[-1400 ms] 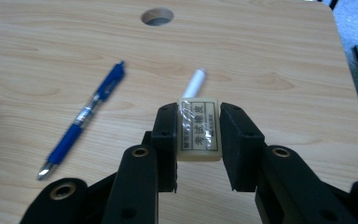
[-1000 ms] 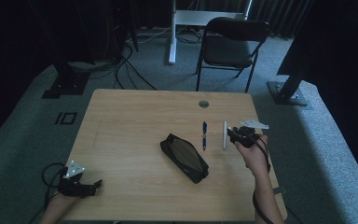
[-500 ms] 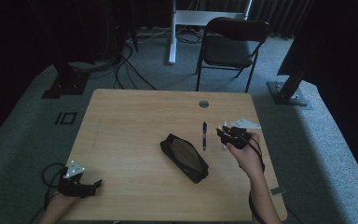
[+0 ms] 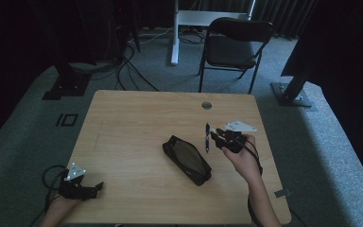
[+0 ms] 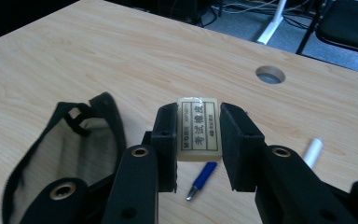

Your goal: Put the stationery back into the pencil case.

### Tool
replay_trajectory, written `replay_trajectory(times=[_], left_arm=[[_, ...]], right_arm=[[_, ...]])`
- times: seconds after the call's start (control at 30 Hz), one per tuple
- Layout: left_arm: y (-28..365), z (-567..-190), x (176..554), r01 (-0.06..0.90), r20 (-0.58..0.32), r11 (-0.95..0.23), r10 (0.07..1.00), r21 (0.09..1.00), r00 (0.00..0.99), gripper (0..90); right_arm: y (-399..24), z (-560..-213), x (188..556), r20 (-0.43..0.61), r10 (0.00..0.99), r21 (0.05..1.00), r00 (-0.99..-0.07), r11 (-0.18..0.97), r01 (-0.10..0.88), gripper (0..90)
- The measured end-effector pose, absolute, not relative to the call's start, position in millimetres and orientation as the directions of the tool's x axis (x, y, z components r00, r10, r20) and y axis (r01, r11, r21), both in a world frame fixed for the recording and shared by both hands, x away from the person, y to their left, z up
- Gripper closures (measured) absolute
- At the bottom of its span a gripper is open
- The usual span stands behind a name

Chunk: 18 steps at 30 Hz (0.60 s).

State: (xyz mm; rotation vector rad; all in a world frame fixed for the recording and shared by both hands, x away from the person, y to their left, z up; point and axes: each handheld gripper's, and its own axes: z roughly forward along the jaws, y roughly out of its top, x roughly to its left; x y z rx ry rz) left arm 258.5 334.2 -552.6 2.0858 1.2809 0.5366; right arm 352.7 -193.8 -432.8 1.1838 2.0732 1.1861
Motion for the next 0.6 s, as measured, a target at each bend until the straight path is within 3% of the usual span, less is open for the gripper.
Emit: replay_trajectory(times=[0.6], left_arm=[[334.1,-552.6,258.5,0.641,0.017,-0.332,0.895,0.692,0.445,0.1]], right_arm=[[-150.2,-417.3,333.1,-0.009,0.769,0.852,-0.640,0.341,0.397,68.1]])
